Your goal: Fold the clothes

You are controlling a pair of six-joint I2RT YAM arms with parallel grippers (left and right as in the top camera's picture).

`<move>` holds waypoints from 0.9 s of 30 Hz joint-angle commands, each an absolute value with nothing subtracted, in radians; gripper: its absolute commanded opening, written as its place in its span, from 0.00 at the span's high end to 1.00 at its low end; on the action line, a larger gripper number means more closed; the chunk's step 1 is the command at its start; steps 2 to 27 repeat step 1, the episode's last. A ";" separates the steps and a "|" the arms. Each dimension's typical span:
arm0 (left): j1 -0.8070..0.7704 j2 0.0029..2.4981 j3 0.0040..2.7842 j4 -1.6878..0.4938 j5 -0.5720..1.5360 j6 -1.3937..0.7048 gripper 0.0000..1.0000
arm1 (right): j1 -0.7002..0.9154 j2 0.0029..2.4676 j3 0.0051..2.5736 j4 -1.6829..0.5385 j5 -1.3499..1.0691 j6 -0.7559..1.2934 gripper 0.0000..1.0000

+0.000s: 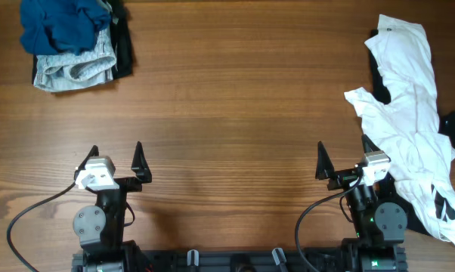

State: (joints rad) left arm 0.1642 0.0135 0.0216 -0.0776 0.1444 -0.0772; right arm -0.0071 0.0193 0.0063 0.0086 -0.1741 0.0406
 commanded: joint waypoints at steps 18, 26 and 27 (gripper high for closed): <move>0.160 0.003 0.011 -0.073 0.152 -0.091 0.00 | -0.003 0.011 0.005 0.014 -0.157 0.055 0.00; 0.160 0.003 0.011 -0.073 0.152 -0.091 0.00 | -0.003 0.011 0.005 0.014 -0.157 0.055 0.00; 0.160 0.003 0.011 -0.073 0.152 -0.091 0.00 | -0.003 0.011 0.005 0.014 -0.157 0.055 0.00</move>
